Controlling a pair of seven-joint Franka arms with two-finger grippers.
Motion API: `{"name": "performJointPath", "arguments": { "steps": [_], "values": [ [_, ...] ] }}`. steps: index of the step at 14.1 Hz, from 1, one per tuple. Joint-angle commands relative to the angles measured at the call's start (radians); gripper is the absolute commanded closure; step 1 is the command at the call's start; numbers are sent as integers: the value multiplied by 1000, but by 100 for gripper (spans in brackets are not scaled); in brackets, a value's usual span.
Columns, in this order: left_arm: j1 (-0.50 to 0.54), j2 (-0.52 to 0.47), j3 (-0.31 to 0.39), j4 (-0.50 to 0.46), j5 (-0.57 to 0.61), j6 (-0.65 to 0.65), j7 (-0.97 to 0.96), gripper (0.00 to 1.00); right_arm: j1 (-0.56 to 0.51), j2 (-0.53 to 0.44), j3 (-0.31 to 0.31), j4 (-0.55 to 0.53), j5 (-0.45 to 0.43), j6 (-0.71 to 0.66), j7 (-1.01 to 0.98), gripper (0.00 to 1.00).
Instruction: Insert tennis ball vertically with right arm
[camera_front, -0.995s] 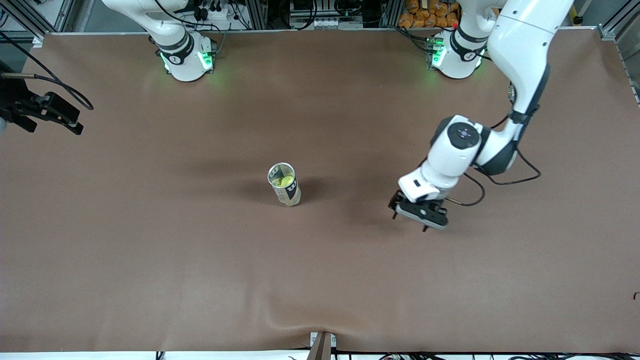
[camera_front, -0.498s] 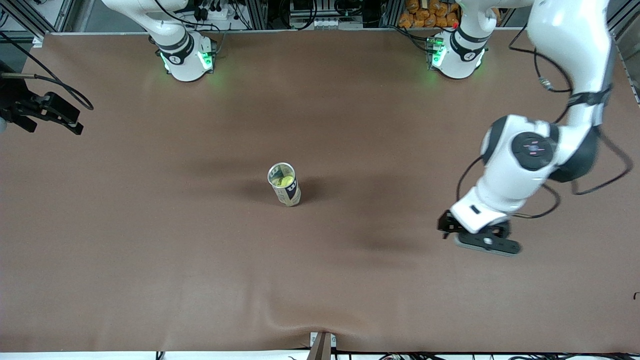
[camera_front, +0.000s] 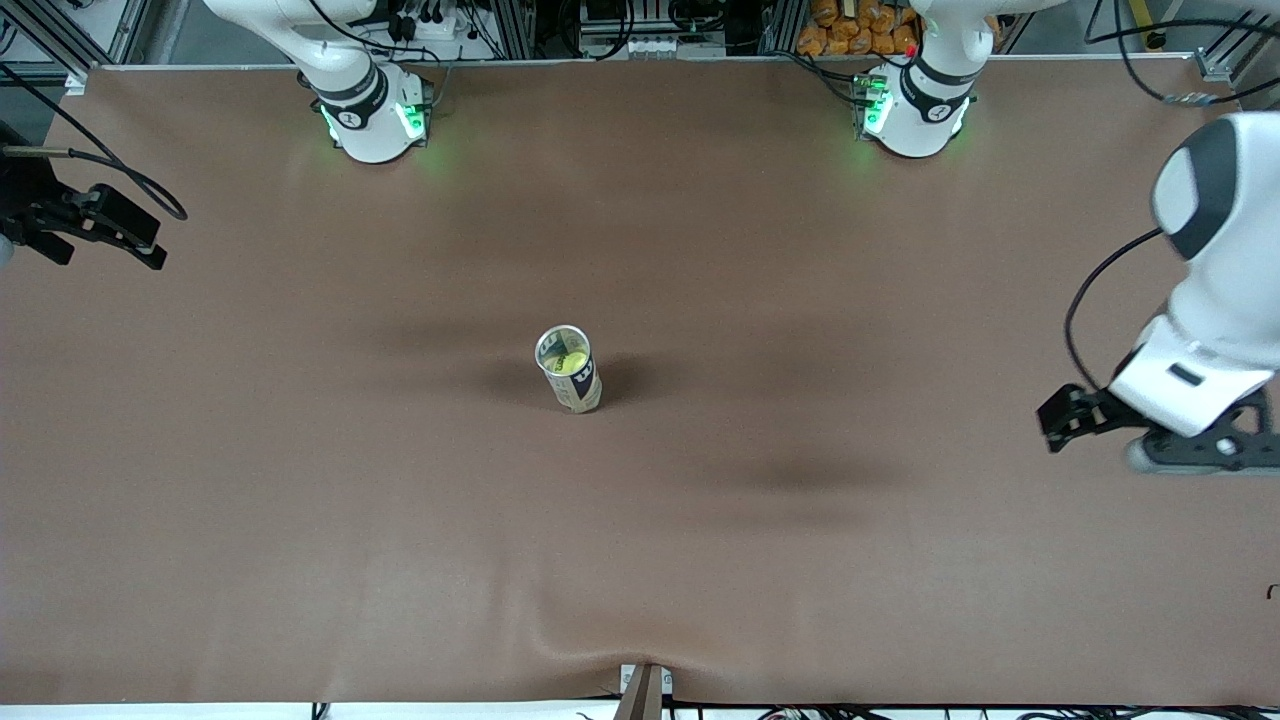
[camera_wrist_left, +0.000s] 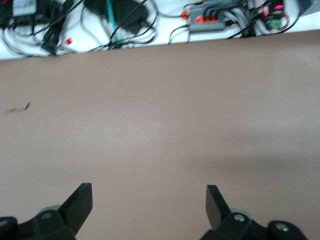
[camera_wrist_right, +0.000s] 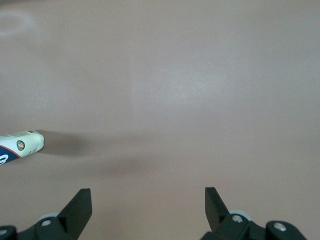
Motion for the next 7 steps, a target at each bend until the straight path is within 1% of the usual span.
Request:
{"name": "performJointPath", "arguments": {
  "steps": [1, 4, 7],
  "values": [
    [73, -44, -9, -21, -129, -88, 8, 0, 4, 12, -3, 24, 1, -12, -7, 0],
    [87, -77, 0, -19, -146, -187, -13, 0, 6, 12, -3, 24, 1, -9, -7, 0],
    [86, -106, 4, -18, -143, -209, -12, 0, 2, 12, -3, 24, 1, -11, -7, 0]
  ]
}}
